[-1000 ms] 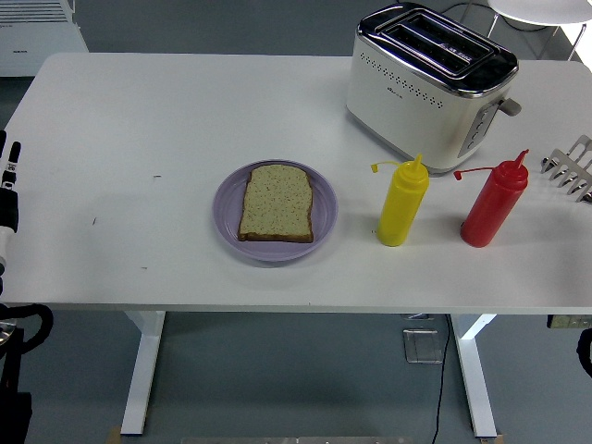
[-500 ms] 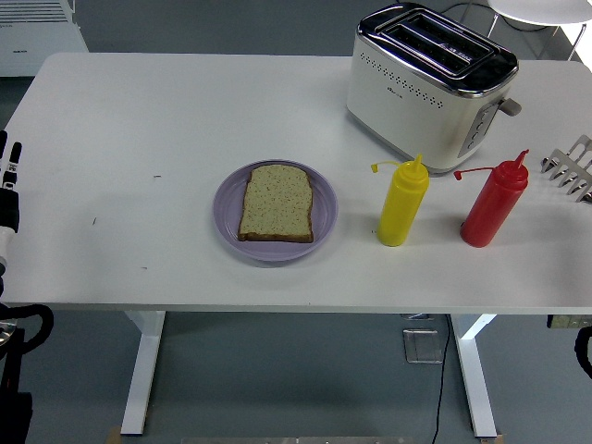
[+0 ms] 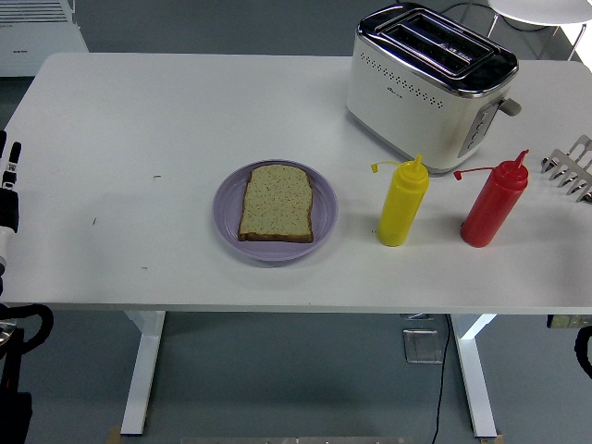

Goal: Pick up the cup,pour liquid into bread,place the cup on the desk

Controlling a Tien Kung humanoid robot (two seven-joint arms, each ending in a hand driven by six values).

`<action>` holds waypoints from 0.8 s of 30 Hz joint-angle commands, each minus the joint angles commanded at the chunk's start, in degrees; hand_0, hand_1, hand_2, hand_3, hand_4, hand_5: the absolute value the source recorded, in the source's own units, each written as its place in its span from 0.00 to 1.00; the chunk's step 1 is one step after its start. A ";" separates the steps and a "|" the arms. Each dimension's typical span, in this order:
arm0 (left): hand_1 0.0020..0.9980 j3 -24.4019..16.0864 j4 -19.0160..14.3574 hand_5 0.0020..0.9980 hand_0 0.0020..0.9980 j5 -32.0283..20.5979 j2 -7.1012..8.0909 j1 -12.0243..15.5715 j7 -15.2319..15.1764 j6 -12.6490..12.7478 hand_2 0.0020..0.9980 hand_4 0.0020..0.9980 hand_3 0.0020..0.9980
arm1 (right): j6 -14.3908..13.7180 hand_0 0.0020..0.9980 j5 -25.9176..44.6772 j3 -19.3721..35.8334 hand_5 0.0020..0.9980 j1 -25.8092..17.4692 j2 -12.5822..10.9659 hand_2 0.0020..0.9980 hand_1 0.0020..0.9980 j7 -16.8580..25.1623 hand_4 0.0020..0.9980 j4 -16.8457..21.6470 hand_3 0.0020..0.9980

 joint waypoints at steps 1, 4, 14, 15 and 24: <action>0.74 0.01 0.01 1.00 0.81 0.00 0.01 -0.01 0.00 0.00 0.73 0.49 0.72 | -0.02 0.82 0.01 0.01 0.43 0.00 0.02 0.76 0.73 0.01 0.61 -0.02 0.77; 0.74 -0.02 0.00 1.00 0.81 -0.02 0.00 -0.04 -0.01 0.01 0.73 0.49 0.72 | -0.05 0.82 0.12 -0.02 0.43 0.01 0.06 0.76 0.73 0.04 0.61 -0.04 0.77; 0.74 0.05 -0.05 1.00 0.81 -0.03 0.02 0.00 -0.02 0.01 0.73 0.49 0.72 | -0.10 0.82 0.14 -0.19 0.42 -0.01 0.09 0.76 0.73 0.09 0.62 -0.01 0.77; 0.74 0.08 -0.04 1.00 0.81 -0.02 0.02 0.02 -0.02 0.01 0.73 0.49 0.72 | -0.10 0.82 0.15 -0.22 0.42 -0.03 0.09 0.76 0.73 0.09 0.62 -0.02 0.77; 0.74 0.31 -0.04 1.00 0.81 -0.01 0.05 0.16 -0.02 0.00 0.73 0.49 0.72 | -0.08 0.82 0.13 -0.37 0.42 -0.23 0.09 0.76 0.73 0.13 0.62 0.00 0.77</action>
